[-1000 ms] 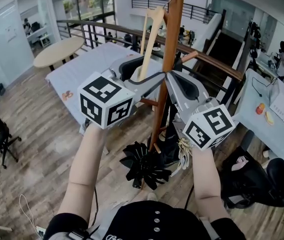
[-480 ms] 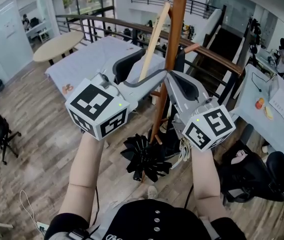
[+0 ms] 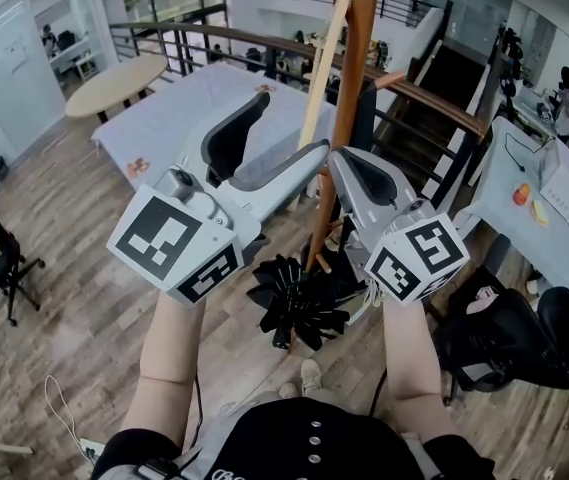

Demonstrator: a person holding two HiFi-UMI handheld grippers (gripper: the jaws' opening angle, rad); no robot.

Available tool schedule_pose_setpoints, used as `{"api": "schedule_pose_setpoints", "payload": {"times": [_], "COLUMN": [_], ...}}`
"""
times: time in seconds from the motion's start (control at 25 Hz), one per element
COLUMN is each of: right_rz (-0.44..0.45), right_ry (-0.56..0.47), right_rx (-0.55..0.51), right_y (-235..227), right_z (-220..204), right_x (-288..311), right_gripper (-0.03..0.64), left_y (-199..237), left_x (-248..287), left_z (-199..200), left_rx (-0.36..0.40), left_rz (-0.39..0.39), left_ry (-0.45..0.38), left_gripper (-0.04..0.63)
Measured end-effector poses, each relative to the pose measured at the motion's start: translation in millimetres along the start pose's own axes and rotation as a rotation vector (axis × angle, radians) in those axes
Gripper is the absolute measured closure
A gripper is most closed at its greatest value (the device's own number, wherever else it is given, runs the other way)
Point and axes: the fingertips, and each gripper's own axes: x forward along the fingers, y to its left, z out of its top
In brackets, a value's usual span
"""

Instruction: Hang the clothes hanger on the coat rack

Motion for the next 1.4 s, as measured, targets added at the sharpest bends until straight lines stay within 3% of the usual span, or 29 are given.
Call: {"api": "schedule_pose_setpoints", "payload": {"times": [0.24,0.56,0.84,1.0,1.24,1.32,1.4], "right_rz": [-0.028,-0.08,-0.085,-0.068,-0.026,-0.013,-0.007], "right_ry": [0.009,0.024,0.04,0.055,0.101,0.115,0.122], "right_rx": [0.005,0.03,0.055,0.073,0.083,0.105,0.123], "right_y": [7,4,4,4,8,9,11], "right_z": [-4,-16,-23,-32,-53,-62,-69], "right_x": [-9,-34,-51,-60,-74,-79,-83], "right_gripper": [0.617,0.617,0.617,0.617,0.617,0.617,0.617], "left_y": [-5,-29,-49,-58,-75,-78,-82], "left_x": [-20,-21,-18,-18,-15,-17,-19], "left_z": [-10,-69,-105,-116,-131,-136,-140], "left_rx": [-0.035,-0.141,-0.209,-0.209,-0.238,-0.229,-0.232], "left_rz": [0.005,-0.029,-0.045,-0.027,-0.006,0.018,0.03], "left_ry": [-0.003,0.089,0.107,0.109,0.128,0.139,0.148], "left_gripper": [0.267,0.268,0.27,0.364,0.373,0.453,0.492]}}
